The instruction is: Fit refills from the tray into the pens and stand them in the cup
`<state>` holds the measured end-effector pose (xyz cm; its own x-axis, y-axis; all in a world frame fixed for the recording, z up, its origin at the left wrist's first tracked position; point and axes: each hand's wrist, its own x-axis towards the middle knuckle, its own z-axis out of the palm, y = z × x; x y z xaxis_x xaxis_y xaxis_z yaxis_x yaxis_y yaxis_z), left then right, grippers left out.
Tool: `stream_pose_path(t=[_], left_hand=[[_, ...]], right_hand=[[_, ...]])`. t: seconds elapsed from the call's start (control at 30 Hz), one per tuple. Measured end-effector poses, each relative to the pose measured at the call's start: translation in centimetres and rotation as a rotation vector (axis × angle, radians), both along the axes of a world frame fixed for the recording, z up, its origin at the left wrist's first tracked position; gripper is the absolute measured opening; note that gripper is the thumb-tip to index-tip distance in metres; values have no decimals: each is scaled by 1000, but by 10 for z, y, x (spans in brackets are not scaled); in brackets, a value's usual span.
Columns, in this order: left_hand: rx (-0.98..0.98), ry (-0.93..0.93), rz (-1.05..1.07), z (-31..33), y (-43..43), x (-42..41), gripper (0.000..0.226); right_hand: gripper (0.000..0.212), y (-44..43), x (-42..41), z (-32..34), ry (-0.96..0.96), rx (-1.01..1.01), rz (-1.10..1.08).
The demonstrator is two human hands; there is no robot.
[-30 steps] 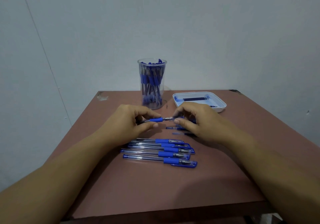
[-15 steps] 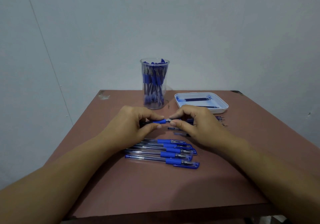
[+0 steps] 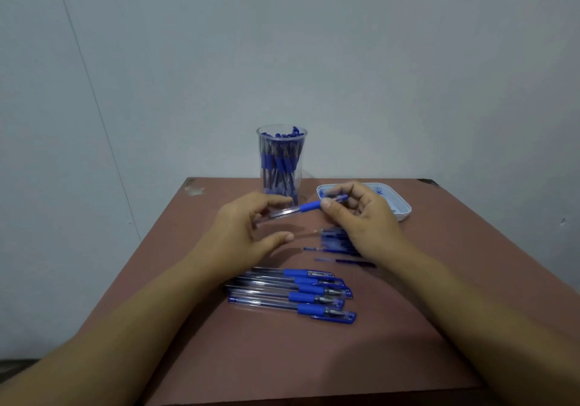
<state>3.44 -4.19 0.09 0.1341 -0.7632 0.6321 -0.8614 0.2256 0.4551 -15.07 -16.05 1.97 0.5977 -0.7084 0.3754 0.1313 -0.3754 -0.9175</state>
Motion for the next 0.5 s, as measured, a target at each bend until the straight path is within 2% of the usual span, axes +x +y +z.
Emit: stream_pose_path(t=[0.1, 0.2, 0.37, 0.5], left_hand=[[-4, -112, 124, 13, 0, 20, 73], [-15, -159, 241, 33, -11, 32, 82], [-21, -202, 301, 50, -39, 42, 84], [-18, -192, 281, 47, -51, 43, 76]], right_hand=[[15, -12, -1, 25, -106, -4, -95], [21, -27, 4, 54, -159, -60, -161], [26, -47, 19, 94, -168, -153, -239], [31, -66, 31, 105, -105, -242, -311]])
